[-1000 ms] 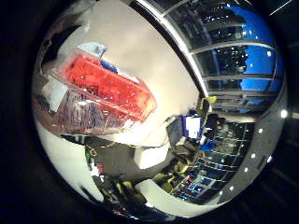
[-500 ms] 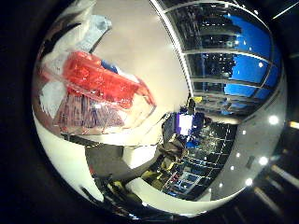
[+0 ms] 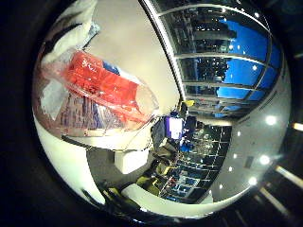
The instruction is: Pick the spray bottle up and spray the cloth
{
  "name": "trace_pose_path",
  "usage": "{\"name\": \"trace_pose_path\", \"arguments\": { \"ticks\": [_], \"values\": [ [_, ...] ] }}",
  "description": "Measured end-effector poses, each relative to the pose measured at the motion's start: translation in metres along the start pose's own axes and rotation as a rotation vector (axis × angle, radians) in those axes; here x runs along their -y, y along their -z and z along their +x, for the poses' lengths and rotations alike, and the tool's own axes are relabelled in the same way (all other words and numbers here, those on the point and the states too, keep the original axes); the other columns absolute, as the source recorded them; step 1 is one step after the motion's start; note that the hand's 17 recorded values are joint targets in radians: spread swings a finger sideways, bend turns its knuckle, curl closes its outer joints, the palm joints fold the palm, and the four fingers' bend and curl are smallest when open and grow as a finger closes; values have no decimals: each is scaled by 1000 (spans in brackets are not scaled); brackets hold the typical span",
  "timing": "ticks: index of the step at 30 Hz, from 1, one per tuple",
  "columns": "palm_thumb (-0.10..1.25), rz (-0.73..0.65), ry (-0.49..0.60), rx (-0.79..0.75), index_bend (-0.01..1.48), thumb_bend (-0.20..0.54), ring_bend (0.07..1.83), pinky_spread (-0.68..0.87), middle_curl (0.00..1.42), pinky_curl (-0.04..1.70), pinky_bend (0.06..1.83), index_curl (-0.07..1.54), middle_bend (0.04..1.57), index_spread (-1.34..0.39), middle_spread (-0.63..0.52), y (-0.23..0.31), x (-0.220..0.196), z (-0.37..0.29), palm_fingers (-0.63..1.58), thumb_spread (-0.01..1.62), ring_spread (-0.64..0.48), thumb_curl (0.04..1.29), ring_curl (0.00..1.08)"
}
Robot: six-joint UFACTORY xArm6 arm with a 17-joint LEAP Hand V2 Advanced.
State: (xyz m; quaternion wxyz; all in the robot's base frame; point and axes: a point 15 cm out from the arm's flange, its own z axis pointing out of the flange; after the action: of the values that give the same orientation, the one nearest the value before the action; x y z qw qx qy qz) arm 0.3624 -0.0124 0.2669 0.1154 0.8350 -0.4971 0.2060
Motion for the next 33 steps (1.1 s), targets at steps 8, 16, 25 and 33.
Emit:
{"name": "trace_pose_path", "arguments": {
  "ticks": [8, 16, 25, 33],
  "values": [
    [1040, 39, -129, 227, 1094, -21, 1335, -150, 712, 1547, 1016, 924, 1421, -239, -107, 13, 12, -33, 1105, 693, -237, 834, 845],
    [1035, 153, -281, 601, 1099, -20, 1330, -149, 715, 1542, 1014, 926, 1417, -239, -108, 74, 48, -71, 1106, 671, -238, 848, 850],
    [1030, 333, -344, 934, 1099, -19, 1327, -149, 716, 1540, 1016, 930, 1419, -240, -107, 104, 82, -110, 1108, 677, -239, 857, 854],
    [1029, 506, -377, 1103, 1098, -19, 1325, -149, 715, 1541, 1021, 932, 1420, -241, -107, 113, 106, -132, 1107, 679, -240, 862, 856]
  ]
}}
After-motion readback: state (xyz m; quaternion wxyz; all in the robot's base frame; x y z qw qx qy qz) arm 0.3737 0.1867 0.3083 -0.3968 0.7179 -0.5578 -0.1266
